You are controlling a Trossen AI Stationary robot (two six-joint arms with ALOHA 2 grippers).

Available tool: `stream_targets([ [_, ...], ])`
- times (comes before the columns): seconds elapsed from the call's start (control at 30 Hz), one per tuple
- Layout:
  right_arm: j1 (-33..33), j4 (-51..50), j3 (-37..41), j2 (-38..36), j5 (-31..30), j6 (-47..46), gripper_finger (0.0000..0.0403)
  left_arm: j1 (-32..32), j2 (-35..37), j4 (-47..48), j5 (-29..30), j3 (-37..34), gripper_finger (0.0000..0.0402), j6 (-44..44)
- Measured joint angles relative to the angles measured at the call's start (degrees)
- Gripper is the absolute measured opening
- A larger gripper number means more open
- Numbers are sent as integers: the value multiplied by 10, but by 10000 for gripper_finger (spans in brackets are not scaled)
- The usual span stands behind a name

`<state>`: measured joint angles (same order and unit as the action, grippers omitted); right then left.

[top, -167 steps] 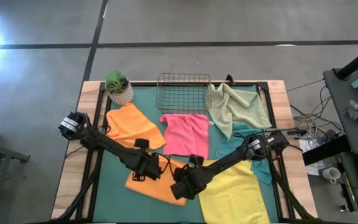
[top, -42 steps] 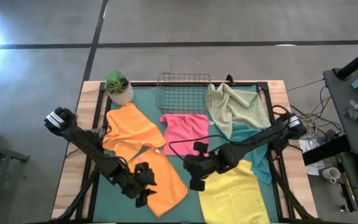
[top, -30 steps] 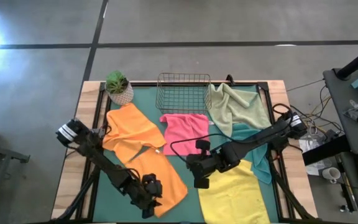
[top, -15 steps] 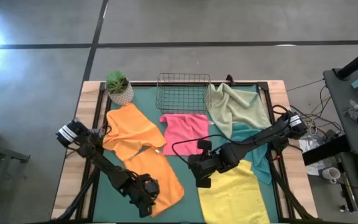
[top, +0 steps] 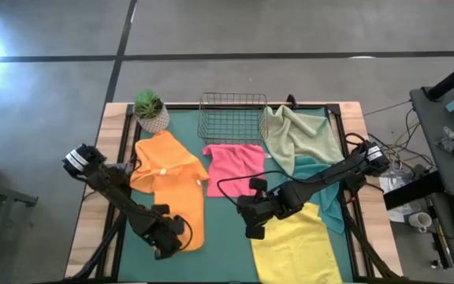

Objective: Fold microfiber towels
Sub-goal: Fold the bottom orange microfiber towel

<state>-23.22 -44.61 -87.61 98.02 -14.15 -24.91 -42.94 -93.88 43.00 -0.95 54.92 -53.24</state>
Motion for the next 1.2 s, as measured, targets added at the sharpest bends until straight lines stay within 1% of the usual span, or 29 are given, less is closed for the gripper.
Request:
stream_targets([
  [0.13,0,16,0,0,0,0,9,-4,42,1,-1,2,150,1],
  [0.27,0,36,0,0,2,0,9,-21,76,1,0,8,150,-3],
  [0.4,0,70,0,0,6,1,9,-61,88,2,0,16,150,-19],
  [0.57,0,106,0,6,14,41,16,-127,79,1,-3,32,150,-60],
  [0.73,0,140,0,23,62,57,50,-169,54,1,0,49,150,-90],
  [0.93,-2,148,0,57,67,95,105,-190,20,2,17,53,150,-94],
  [1.07,-5,218,0,85,67,145,130,-190,9,16,30,53,150,-95],
  [1.2,-6,275,0,109,73,167,140,-190,9,76,45,79,150,-94],
])
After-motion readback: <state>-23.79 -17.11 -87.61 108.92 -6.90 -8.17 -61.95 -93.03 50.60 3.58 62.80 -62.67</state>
